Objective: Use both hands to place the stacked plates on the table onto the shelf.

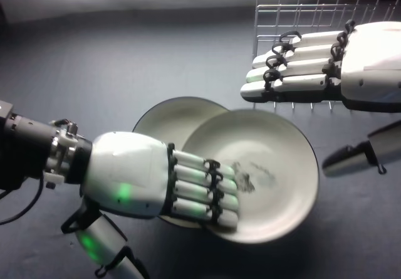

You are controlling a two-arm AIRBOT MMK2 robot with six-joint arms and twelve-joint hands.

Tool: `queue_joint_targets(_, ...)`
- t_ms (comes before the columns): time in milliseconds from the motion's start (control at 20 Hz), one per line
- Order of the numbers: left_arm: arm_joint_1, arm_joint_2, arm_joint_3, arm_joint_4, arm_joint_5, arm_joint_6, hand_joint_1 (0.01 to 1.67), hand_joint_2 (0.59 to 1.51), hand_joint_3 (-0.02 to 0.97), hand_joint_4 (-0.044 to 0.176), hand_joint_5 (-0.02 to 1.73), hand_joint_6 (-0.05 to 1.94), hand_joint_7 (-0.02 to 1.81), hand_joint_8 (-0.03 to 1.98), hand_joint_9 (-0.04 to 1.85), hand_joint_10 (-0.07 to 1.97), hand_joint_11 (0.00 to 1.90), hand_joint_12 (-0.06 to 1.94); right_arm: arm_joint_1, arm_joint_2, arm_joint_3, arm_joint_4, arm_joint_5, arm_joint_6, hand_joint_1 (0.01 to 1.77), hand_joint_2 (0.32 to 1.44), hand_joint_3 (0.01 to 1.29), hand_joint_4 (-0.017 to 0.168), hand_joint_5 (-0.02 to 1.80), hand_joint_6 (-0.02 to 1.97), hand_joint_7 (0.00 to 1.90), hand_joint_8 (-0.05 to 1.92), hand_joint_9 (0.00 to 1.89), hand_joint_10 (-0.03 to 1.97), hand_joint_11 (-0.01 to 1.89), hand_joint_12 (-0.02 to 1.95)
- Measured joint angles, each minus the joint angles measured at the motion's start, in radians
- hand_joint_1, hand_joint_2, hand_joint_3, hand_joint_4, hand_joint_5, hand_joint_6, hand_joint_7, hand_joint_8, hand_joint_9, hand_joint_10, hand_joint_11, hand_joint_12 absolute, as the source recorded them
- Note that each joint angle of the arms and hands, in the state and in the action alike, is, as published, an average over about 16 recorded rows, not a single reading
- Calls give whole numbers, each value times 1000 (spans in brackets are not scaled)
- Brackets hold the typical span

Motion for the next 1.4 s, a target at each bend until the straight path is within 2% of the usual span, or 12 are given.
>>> queue_joint_targets(300, -6, -8, 18, -5, -17, -13, 14, 1086, 7, -3, 25, -6, 6, -8, -2, -11, 10, -29, 0, 0, -7, -5, 6, -1, 773, 947, 13, -2, 43, 22, 39, 14, 36, 15, 21, 394)
queue_joint_targets(500, -13, -2, 35, -8, -21, -26, 14, 1087, 6, -1, 28, -5, 7, -7, 3, -10, 11, -21, 0, 0, -10, -8, 8, -1, 901, 862, 13, -2, 25, 21, 24, 14, 28, 15, 21, 388)
queue_joint_targets(800, -21, 24, 51, 10, -28, -44, 15, 1088, 6, -2, 24, -10, 6, -10, 10, -11, 12, -3, 0, 1, -10, -10, 12, -1, 949, 826, 13, -2, 18, 22, 17, 14, 25, 15, 21, 349)
queue_joint_targets(1100, -36, 60, 62, 55, -56, -55, 14, 1085, 6, -1, 32, -9, 17, -5, 16, -4, 14, 11, 0, 3, -11, -12, 16, -1, 978, 784, 13, -2, 15, 22, 15, 14, 20, 15, 21, 267)
queue_joint_targets(1400, -72, 71, 109, 113, -100, -62, 14, 1084, 7, 0, 33, -1, 24, 2, 17, 3, 17, 15, 0, 5, -12, -13, 18, -1, 1004, 740, 14, -2, 15, 21, 12, 15, 17, 15, 21, 214)
